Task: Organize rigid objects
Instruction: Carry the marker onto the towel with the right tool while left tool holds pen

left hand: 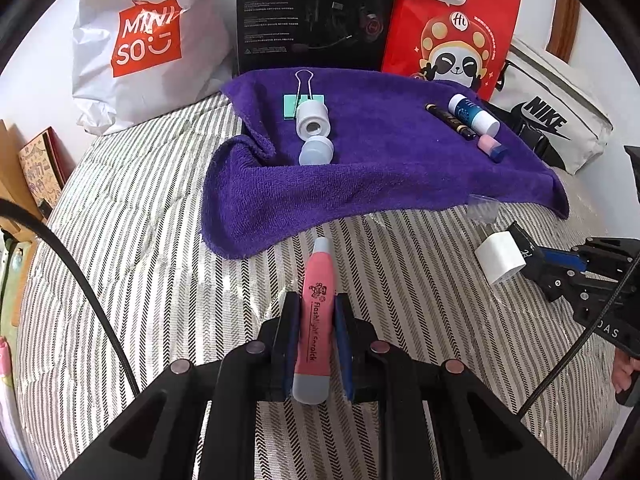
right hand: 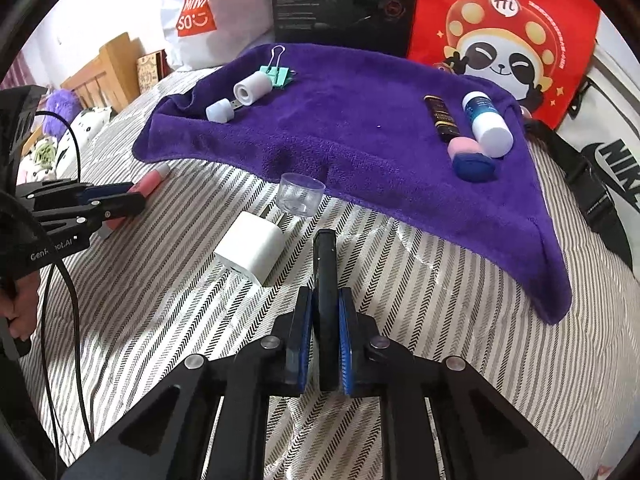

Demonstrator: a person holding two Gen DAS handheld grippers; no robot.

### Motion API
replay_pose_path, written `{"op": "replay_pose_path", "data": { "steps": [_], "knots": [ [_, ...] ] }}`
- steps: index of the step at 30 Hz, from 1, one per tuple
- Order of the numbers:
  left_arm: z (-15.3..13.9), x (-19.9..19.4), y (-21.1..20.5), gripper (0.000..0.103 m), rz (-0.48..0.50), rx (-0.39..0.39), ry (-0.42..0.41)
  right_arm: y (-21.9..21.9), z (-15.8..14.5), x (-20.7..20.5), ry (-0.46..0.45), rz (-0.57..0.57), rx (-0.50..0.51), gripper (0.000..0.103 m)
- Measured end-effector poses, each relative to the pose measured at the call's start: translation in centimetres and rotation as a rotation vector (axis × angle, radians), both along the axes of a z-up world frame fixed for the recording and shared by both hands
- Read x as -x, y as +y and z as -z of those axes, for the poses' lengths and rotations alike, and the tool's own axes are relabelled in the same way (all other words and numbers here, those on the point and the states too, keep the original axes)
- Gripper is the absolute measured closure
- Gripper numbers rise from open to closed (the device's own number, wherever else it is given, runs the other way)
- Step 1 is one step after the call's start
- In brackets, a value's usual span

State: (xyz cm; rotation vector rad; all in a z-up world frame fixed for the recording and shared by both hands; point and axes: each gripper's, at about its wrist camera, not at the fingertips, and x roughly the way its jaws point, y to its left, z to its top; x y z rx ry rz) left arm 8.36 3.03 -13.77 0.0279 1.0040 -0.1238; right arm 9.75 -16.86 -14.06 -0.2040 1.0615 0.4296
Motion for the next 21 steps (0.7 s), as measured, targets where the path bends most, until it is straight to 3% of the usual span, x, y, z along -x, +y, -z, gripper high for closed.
{"op": "replay_pose_path", "data": {
  "steps": [7, 11, 15, 21],
  "knots": [
    [0.0, 0.1, 0.0, 0.086, -0.008, 0.015, -0.004, -0.4, 0.3, 0.5, -0.044, 0.051, -0.051, 0.09],
    [-0.2, 0.1, 0.2, 0.086, -0.005, 0.02, 0.012, -0.4, 0.1, 0.3, 0.0, 0.042, -0.049, 0.091],
    [-0.4, 0.2, 0.8, 0.086, -0.008, 0.066, 0.029, -0.8, -0.1, 0.9, 0.034, 0.034, -0.064, 0.091],
    [-1.5, 0.6, 1.5, 0.086, -0.001, 0.143, 0.017, -2.0, -1.5, 1.5, 0.016, 0.05, -0.087, 0.091]
  ]
}}
